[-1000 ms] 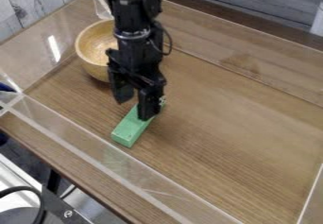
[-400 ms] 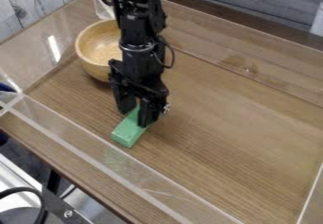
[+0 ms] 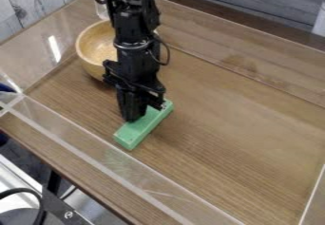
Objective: Put the green block in the brown bowl
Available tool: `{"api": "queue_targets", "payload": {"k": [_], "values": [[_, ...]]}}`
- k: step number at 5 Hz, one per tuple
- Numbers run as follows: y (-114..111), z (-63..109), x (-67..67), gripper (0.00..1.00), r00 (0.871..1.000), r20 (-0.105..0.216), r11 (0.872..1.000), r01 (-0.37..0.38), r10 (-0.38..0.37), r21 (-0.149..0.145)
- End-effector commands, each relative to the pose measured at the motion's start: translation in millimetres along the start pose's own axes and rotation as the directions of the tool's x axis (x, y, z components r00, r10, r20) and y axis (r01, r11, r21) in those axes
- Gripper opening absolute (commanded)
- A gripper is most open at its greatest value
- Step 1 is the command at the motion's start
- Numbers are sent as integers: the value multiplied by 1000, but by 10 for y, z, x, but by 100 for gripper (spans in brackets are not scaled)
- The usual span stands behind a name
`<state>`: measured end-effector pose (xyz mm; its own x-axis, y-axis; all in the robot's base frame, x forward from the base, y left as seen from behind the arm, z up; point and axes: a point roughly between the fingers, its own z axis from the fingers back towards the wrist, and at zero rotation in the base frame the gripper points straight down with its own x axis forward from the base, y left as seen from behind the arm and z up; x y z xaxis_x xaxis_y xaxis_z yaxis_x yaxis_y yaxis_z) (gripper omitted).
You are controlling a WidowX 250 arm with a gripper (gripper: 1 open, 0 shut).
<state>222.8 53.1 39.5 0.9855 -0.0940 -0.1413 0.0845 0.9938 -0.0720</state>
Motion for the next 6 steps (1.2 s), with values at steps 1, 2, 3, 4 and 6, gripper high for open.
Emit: {"api": "queue_targets", "payload": {"k": [1,2,3,4,6], "values": [[-35,360,107,0,997,63,999,-43,41,32],[-56,673,140,0,988,143,998,-61,62,-11],[-58,710,132,100,981,180,997,-71,76,-34],[-124,686,102,100,981,177,997,-75,78,-25],[-131,591,14,100,987,155,999,-38,41,-26]]}}
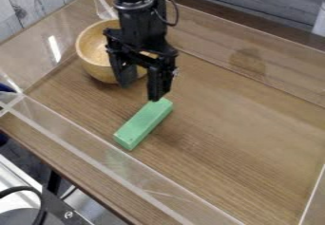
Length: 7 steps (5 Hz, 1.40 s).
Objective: Put the green block in the brown bowl
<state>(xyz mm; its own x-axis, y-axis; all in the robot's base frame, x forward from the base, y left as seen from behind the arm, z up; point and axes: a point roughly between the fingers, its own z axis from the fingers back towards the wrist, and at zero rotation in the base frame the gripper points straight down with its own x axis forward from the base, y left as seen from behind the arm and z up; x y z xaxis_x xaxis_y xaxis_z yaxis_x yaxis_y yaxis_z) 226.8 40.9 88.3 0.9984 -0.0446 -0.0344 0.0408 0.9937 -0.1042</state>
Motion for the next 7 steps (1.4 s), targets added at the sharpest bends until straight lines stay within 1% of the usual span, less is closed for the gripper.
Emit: {"api": "queue_targets", "payload": {"k": [1,2,3,4,5,6,7], "values": [[98,32,-40,100,998,22,998,54,-54,-13],[169,-121,-76,100,997,10,997,81,-81,-15],[208,-314,-111,100,994,4,993,114,-113,-14],[235,-468,-87,100,987,-19,988,156,-156,-19],[254,-509,-50,0,984,-29,984,173,-174,-29],[270,-491,-20,0,981,-28,981,190,-191,-41],[240,-429,0,0,987,-14,986,158,-159,-52]]}}
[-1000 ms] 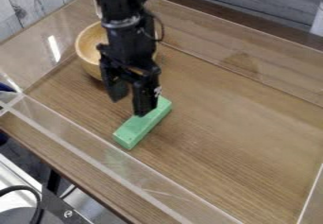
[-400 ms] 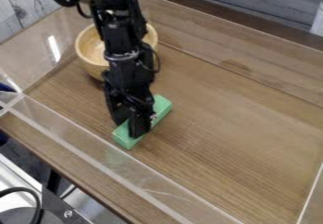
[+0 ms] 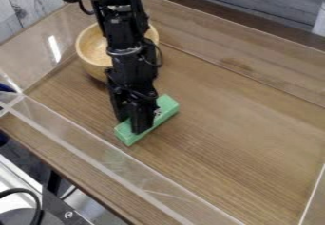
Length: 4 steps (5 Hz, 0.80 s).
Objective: Put the green block in the brown bowl
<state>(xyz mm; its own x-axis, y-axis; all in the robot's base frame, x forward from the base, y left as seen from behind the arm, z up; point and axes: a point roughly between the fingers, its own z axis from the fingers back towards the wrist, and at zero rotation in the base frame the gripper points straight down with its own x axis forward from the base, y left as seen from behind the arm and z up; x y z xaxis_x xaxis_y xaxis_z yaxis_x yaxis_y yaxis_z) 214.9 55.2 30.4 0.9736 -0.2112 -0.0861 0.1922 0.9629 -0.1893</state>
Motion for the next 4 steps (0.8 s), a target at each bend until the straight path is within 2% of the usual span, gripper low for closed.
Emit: {"api": "queue_targets", "payload": {"k": [1,2,3,4], "values": [[27,208,109,0,998,57,1000,-19,17,23],[7,278,134,0,998,60,999,-37,36,17],[15,515,122,0,997,64,999,-39,38,12],[98,893,158,0,994,87,998,-64,64,2]]}}
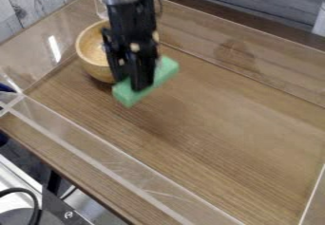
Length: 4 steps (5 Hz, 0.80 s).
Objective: Put the green block in the brown bowl
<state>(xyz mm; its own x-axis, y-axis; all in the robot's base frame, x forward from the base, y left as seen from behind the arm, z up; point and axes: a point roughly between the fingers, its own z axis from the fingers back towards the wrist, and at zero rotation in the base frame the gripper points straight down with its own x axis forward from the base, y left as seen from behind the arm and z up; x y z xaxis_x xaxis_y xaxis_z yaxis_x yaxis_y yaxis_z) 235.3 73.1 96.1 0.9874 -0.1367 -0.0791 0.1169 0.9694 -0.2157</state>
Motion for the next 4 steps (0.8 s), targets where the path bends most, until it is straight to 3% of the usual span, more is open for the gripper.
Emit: {"api": "queue_targets", "payload": {"k": [1,2,4], "values": [[123,553,306,0,996,84,996,-5,-3,94],[231,631,464,0,998,64,990,7,-16,141],[428,401,567,0,992,123,971,-64,37,229]]}}
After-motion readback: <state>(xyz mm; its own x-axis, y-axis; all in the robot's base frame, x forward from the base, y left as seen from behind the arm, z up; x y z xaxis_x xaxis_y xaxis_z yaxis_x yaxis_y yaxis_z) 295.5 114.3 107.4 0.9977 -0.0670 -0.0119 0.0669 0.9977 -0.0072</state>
